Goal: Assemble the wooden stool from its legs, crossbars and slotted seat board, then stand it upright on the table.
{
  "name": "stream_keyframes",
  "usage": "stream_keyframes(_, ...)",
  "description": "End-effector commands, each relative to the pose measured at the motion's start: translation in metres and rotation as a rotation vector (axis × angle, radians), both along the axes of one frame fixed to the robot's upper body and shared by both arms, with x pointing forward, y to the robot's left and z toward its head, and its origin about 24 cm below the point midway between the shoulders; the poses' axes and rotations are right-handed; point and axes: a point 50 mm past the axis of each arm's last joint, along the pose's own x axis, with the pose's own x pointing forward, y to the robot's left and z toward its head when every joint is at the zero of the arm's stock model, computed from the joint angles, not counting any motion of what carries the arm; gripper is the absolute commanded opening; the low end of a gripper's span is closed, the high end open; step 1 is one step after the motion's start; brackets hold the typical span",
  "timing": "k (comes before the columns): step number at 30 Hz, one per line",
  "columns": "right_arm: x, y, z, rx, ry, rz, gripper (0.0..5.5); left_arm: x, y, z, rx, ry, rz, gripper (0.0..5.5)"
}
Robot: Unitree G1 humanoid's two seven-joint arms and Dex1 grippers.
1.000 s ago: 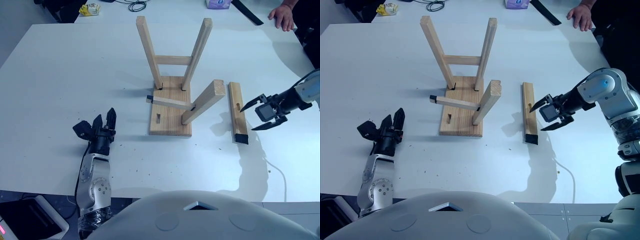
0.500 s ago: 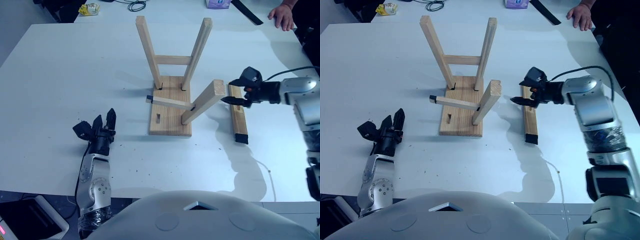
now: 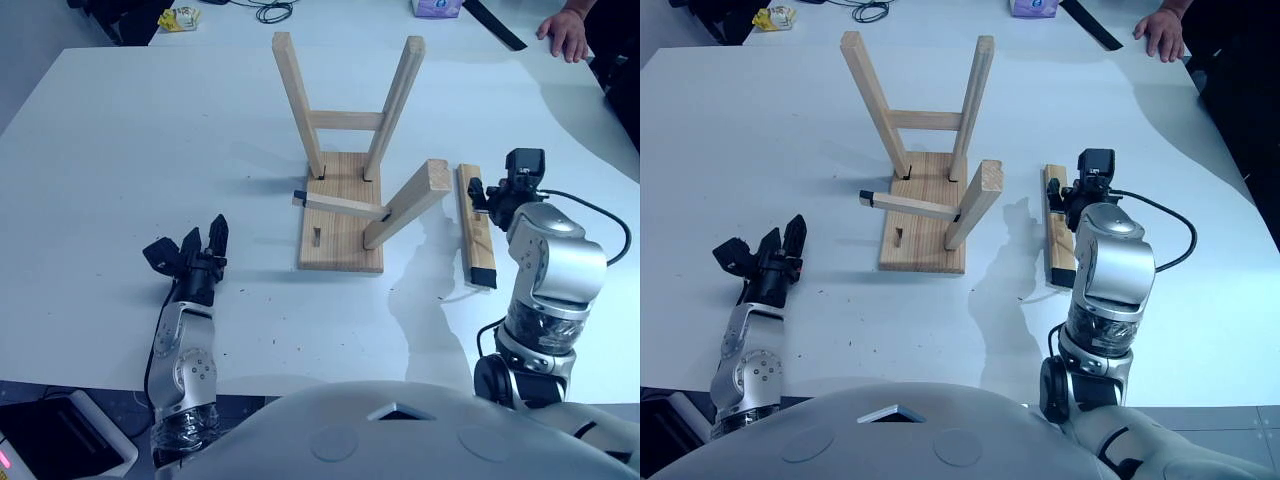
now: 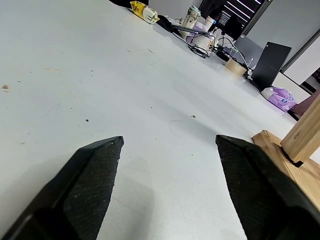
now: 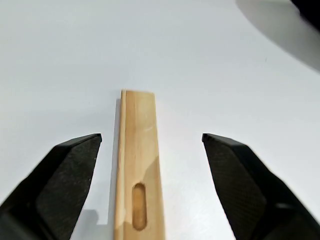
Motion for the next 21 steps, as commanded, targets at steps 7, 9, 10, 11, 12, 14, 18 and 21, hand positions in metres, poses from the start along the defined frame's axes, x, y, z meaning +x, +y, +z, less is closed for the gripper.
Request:
stream_keyframes(7, -0.016, -0.003, -0.042, 0.061, 0.211, -0.056, 3.72, 0.011, -0.001, 0.003, 0.012, -0.005, -0.046, 3.43)
stream_keyframes(9, -0.02, -0.003, -0.046, 0.07, 0.235, -0.051, 3.72, 0.011, -0.002, 0.003, 0.011, -0.006, -0.049, 3.43)
stream_keyframes(10, -0.022, -0.004, -0.049, 0.076, 0.252, -0.043, 3.72, 0.011, -0.002, 0.003, 0.011, -0.006, -0.051, 3.43)
stream_keyframes(11, -0.026, -0.005, -0.051, 0.078, 0.27, -0.03, 3.72, 0.012, -0.002, 0.003, 0.011, -0.005, -0.055, 3.43)
stream_keyframes(12, -0.03, -0.007, -0.052, 0.075, 0.287, -0.008, 3.72, 0.012, -0.002, 0.004, 0.013, -0.006, -0.056, 3.43)
stream_keyframes(14, -0.042, -0.014, -0.053, 0.058, 0.32, 0.029, 3.72, 0.012, -0.002, 0.006, 0.017, -0.008, -0.06, 3.43)
stream_keyframes(18, -0.066, -0.03, -0.048, 0.035, 0.387, 0.048, 3.72, 0.008, -0.001, 0.011, 0.024, -0.012, -0.058, 3.43)
stream_keyframes(21, -0.066, -0.027, -0.044, 0.046, 0.392, 0.072, 3.72, 0.004, -0.003, 0.012, 0.024, -0.011, -0.044, 3.43)
